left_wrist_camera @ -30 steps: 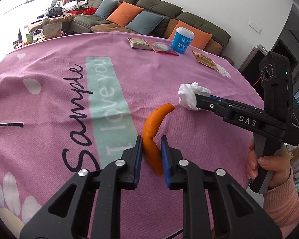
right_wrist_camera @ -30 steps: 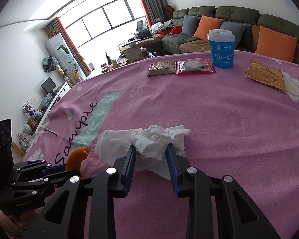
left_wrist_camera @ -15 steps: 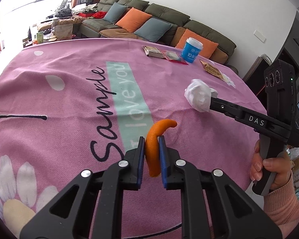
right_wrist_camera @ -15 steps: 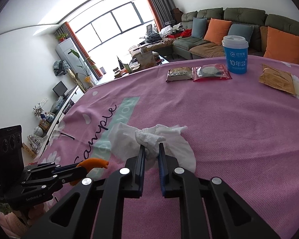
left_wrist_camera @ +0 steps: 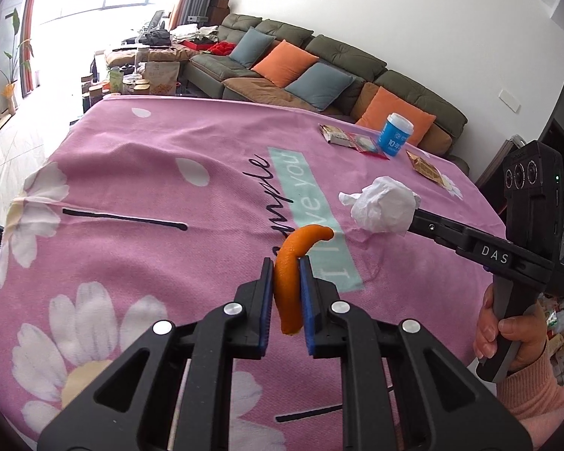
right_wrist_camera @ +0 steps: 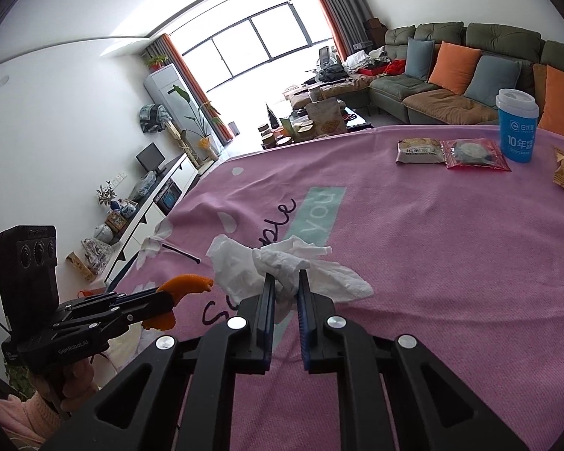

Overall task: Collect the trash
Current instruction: 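Carry the orange peel in the left tool while the right tool carries the tissue to the bin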

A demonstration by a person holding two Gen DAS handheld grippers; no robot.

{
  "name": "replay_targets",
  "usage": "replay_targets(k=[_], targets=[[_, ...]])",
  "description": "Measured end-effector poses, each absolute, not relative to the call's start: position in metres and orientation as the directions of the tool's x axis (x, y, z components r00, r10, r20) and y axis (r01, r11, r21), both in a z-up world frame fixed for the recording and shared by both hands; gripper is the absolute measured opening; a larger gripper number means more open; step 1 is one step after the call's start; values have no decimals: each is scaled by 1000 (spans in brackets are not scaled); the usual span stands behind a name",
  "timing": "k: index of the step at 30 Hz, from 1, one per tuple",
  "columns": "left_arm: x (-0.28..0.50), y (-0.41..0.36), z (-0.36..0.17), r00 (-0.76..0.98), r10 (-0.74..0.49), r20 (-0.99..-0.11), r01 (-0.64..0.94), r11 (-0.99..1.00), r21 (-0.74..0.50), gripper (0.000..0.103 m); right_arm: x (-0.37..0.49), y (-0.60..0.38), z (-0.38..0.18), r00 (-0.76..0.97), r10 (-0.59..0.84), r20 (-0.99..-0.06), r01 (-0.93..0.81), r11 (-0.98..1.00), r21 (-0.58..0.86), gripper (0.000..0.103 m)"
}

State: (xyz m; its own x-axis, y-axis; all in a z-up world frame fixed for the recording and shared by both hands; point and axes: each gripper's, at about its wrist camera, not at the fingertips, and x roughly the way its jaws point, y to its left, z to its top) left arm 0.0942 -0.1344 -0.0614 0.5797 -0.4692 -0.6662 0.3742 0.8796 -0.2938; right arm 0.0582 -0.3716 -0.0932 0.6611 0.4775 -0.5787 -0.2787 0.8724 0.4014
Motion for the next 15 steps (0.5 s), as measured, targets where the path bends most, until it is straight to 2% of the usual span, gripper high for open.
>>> replay_targets(k=[15], targets=[[78, -73, -47, 657, -391, -645, 269, 920, -284, 14, 69, -314, -85, 597, 580, -554, -405, 814, 416, 10]])
